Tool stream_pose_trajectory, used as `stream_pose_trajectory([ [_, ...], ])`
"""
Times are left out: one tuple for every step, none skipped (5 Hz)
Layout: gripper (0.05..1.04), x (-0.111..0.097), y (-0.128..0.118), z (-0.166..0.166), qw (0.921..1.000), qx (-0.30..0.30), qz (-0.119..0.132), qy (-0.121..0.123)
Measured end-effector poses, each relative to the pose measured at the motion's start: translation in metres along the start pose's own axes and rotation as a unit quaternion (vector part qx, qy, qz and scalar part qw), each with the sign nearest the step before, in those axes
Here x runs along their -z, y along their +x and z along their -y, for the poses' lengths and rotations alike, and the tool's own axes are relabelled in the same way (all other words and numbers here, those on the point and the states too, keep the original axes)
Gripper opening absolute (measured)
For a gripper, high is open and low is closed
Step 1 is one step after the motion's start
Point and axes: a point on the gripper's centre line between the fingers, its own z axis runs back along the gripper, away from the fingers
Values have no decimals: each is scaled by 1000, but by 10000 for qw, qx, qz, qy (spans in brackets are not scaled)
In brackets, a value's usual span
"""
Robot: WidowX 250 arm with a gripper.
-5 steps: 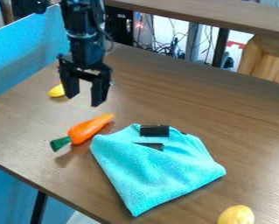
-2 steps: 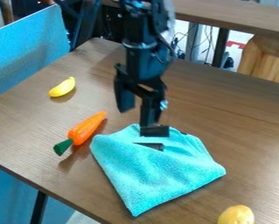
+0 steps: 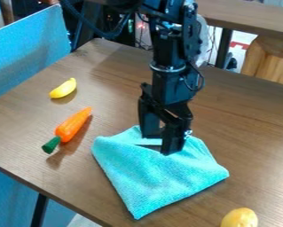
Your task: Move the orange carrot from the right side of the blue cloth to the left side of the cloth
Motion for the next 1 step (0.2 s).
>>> stream_pose_trajectory([
  [1001, 2, 7, 24, 9997, 240, 14, -42],
])
